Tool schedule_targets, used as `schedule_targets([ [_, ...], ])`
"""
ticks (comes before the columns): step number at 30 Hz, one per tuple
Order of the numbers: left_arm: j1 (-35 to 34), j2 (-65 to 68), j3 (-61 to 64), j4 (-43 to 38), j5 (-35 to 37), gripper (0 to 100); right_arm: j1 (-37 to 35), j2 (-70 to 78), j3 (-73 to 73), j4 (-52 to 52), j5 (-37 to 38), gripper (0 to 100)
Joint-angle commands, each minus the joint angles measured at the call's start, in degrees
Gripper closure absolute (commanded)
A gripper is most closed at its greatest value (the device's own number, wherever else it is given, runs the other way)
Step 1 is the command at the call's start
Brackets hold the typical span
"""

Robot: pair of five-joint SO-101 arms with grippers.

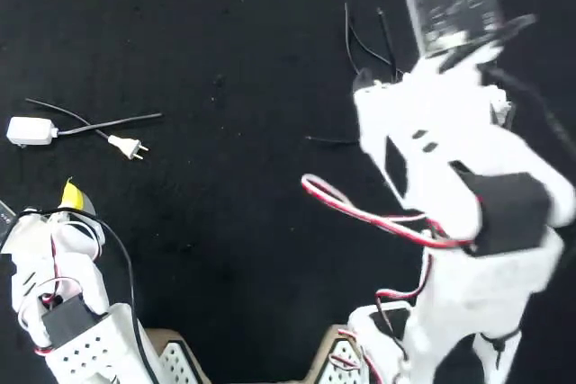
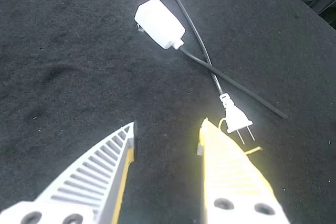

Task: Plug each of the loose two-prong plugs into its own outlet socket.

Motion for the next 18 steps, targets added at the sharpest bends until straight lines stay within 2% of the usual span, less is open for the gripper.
schedule_targets([
  [1,0.7,-0.6,-2.3,-1.2,0.1,80,-5.9,-7.4,22.5,-11.0,-1.8,79.0],
  [6,0.7,-0.6,-2.2,-1.2,0.0,80,-14.2,-14.8,50.9,-30.7,-2.3,79.0],
  [10,0.7,-0.6,-2.0,-1.6,0.0,80,-15.6,-17.1,67.1,-46.6,-2.7,79.0],
  [12,0.7,-0.6,-1.4,-2.5,0.2,80,-15.6,-17.2,71.2,-50.7,-2.9,79.0],
  [18,3.0,-0.5,-0.7,-3.6,0.0,79,-15.2,-17.5,77.1,-54.4,-2.4,79.0],
])
